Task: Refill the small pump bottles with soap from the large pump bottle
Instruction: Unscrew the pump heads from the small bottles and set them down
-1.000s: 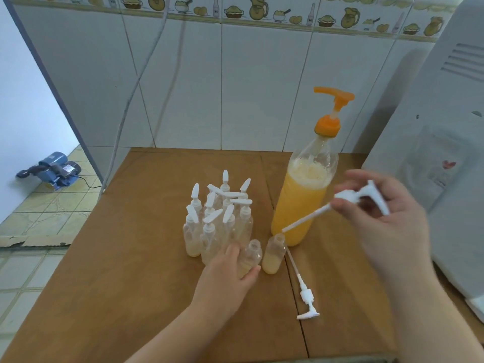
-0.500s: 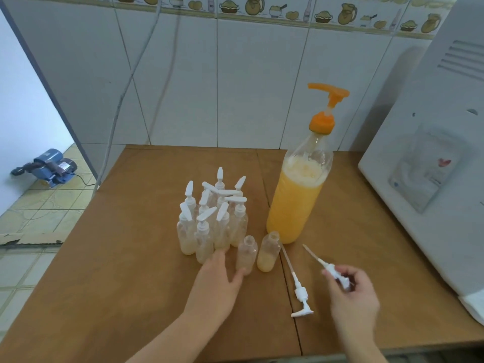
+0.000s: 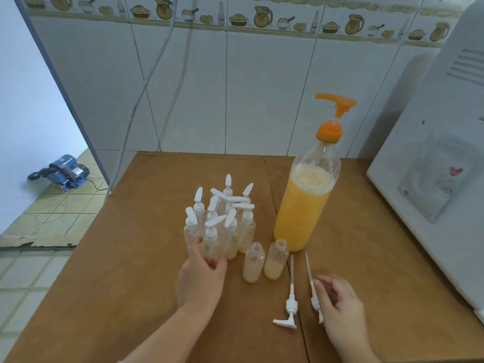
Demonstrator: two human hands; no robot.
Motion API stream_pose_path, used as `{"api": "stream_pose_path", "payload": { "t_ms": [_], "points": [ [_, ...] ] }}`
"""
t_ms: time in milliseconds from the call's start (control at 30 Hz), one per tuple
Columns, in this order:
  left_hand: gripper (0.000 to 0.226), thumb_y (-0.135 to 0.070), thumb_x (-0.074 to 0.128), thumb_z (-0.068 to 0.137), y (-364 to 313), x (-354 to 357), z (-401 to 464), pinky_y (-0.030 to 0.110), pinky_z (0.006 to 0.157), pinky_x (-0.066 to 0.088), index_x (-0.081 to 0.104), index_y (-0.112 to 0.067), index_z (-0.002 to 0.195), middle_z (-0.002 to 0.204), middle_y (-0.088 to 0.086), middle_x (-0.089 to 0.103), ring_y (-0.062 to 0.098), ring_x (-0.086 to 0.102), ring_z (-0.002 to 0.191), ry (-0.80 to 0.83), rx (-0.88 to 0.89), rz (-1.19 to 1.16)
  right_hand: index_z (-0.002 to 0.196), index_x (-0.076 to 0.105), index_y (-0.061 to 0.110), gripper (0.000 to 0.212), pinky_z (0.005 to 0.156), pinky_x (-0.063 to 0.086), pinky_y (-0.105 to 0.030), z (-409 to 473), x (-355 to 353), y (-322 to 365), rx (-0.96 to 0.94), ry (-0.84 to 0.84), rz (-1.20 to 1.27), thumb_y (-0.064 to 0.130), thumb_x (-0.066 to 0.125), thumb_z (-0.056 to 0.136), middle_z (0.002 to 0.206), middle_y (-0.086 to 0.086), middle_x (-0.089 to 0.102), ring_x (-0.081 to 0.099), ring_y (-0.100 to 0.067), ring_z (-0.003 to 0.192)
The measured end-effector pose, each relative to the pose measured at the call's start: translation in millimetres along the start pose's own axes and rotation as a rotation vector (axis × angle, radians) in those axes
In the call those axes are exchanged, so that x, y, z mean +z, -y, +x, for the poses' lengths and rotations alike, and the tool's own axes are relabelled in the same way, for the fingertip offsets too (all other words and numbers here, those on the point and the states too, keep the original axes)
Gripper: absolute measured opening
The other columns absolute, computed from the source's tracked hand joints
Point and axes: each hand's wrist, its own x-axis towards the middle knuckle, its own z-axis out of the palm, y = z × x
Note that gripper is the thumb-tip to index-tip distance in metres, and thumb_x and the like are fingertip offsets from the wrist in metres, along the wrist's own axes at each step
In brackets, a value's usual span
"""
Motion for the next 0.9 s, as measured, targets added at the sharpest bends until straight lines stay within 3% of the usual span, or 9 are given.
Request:
{"api": "stream_pose_path", "payload": {
  "t_ms": [67, 167, 267, 367, 500, 633, 733, 800, 900],
  "points": [
    [0.058, -0.039, 0.061, 0.086, -1.8, 2.9, 2.1, 0.028, 0.06, 0.044, 0.034, -0.023, 0.135, 0.07, -0.012, 0.06, 0.004, 0.055, 0.071, -0.008, -0.018, 0.032, 0.085, 0.058, 0.044, 0.027, 0.081, 0.04, -0.008, -0.7, 0.6, 19.6, -0.082, -0.063, 0.007, 0.018, 0.066, 0.087, 0.097, 0.019, 0.06, 0.057, -0.009, 0.099],
    [0.053, -0.043, 0.058, 0.088, -4.5, 4.3, 5.4, 0.028, 0.059, 0.042, 0.037, -0.023, 0.132, 0.07, -0.014, 0.06, 0.007, 0.054, 0.072, -0.009, -0.02, 0.072, 0.089, 0.06, 0.037, 0.007, 0.077, 0.04, -0.01, -3.0, 8.2, 63.2, -0.297, -0.089, 0.056, 0.032, 0.06, 0.084, 0.089, 0.016, 0.06, 0.056, -0.004, 0.088],
    [0.048, -0.043, 0.058, 0.087, -4.0, 0.3, 5.9, 0.026, 0.058, 0.04, 0.041, -0.025, 0.128, 0.068, -0.013, 0.058, 0.005, 0.054, 0.069, 0.011, -0.003, 0.09, 0.09, 0.065, 0.023, 0.017, 0.075, 0.041, -0.012, -4.0, 23.0, 109.1, -0.388, -0.009, 0.098, 0.036, 0.059, 0.081, 0.084, 0.015, 0.058, 0.055, -0.005, 0.082],
    [0.045, -0.047, 0.061, 0.083, 0.6, -8.8, -0.3, 0.027, 0.054, 0.039, 0.049, -0.024, 0.119, 0.063, -0.009, 0.056, 0.006, 0.054, 0.062, -0.008, 0.048, 0.096, 0.099, 0.064, 0.026, 0.029, 0.076, 0.039, -0.009, -5.7, 35.9, 145.8, -0.377, 0.108, 0.026, 0.045, 0.06, 0.079, 0.087, 0.018, 0.054, 0.052, -0.002, 0.085],
    [0.046, -0.048, 0.065, 0.074, 4.8, -23.2, -7.9, 0.027, 0.05, 0.037, 0.058, -0.019, 0.109, 0.06, -0.006, 0.052, 0.009, 0.052, 0.056, -0.089, 0.138, 0.062, 0.11, 0.057, 0.032, 0.039, 0.078, 0.044, -0.014, -9.2, 48.1, 176.0, -0.175, 0.307, 0.085, 0.049, 0.07, 0.077, 0.093, 0.017, 0.051, 0.049, 0.0, 0.09],
    [0.052, -0.044, 0.065, 0.067, 4.7, -32.4, -7.8, 0.028, 0.057, 0.042, 0.063, -0.01, 0.106, 0.079, -0.001, 0.059, 0.022, 0.057, 0.074, -0.13, 0.3, 0.065, 0.096, 0.057, 0.038, 0.032, 0.072, 0.046, -0.015, -10.9, 59.0, 190.1, -0.196, 0.291, 0.063, 0.05, 0.074, 0.072, 0.085, 0.017, 0.053, 0.051, -0.001, 0.081],
    [0.055, -0.051, 0.056, 0.066, 2.9, -36.0, -8.7, 0.025, 0.073, 0.041, 0.063, -0.01, 0.101, 0.091, -0.001, 0.055, 0.019, 0.053, 0.087, -0.175, 0.45, 0.049, 0.079, 0.055, 0.037, 0.022, 0.064, 0.043, -0.012, -10.0, 59.0, 194.9, -0.232, 0.242, 0.123, 0.039, 0.076, 0.073, 0.078, 0.015, 0.055, 0.051, 0.002, 0.077],
    [0.048, -0.053, 0.057, 0.07, -2.1, -40.1, -8.5, 0.013, 0.085, 0.036, 0.056, -0.023, 0.107, 0.104, -0.015, 0.054, 0.004, 0.05, 0.101, -0.07, 0.465, -0.098, 0.073, 0.058, 0.033, 0.019, 0.061, 0.042, -0.011, -7.6, 54.7, 198.2, -0.208, 0.229, 0.23, 0.032, 0.077, 0.073, 0.075, 0.012, 0.057, 0.051, 0.001, 0.072],
    [0.032, -0.052, 0.054, 0.08, -8.5, -45.0, -7.2, 0.006, 0.081, 0.041, 0.046, -0.047, 0.111, 0.109, -0.029, 0.058, -0.007, 0.055, 0.104, 0.2, 0.458, -0.341, 0.075, 0.063, 0.03, 0.015, 0.058, 0.042, -0.013, -2.1, 45.8, 202.1, -0.138, 0.292, 0.377, 0.027, 0.077, 0.075, 0.072, 0.012, 0.057, 0.049, 0.0, 0.064]
  ]
}}
